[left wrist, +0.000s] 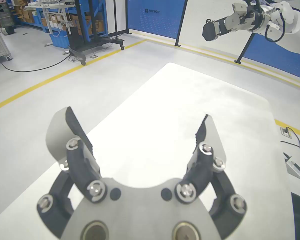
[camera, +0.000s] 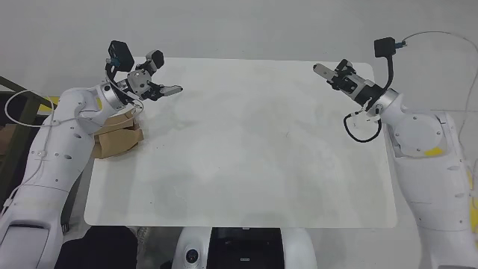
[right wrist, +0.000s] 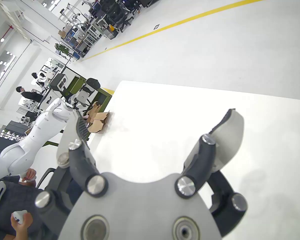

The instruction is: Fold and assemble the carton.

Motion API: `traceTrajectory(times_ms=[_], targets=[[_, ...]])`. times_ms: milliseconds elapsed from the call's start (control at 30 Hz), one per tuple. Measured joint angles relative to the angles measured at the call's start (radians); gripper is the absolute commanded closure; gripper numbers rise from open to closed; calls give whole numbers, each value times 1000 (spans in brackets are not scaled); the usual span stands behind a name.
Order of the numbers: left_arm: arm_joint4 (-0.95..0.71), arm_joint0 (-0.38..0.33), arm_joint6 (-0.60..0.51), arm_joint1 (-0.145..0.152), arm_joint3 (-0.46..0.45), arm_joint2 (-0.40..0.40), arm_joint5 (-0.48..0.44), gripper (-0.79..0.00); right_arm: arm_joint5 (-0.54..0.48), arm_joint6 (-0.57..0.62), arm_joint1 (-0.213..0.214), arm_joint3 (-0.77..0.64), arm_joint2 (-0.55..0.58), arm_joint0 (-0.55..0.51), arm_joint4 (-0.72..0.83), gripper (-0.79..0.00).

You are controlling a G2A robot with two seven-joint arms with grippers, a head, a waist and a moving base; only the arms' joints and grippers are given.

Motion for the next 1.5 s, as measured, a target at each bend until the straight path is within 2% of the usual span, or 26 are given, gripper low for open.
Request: traceTrajectory(times_ms=[733, 867, 1033, 1133, 1333, 1500], targets=[[0, 0, 0, 0, 0, 0, 0, -785, 0, 0, 0, 0, 0, 0, 0, -785], [-67, 22, -26, 0, 3, -7, -9, -785, 0, 0, 0, 0, 0, 0, 0, -785], [-275, 30, -159, 7, 20, -7, -23, -785, 0, 0, 0, 0, 0, 0, 0, -785], [-439, 33, -277, 17, 24, -3, -23, -785, 0, 0, 0, 0, 0, 0, 0, -785], [-825, 47, -571, 46, 58, -2, -20, -785, 0, 0, 0, 0, 0, 0, 0, -785], [-1161, 57, -841, 78, 81, -31, 38, -785, 0, 0, 0, 0, 0, 0, 0, -785]])
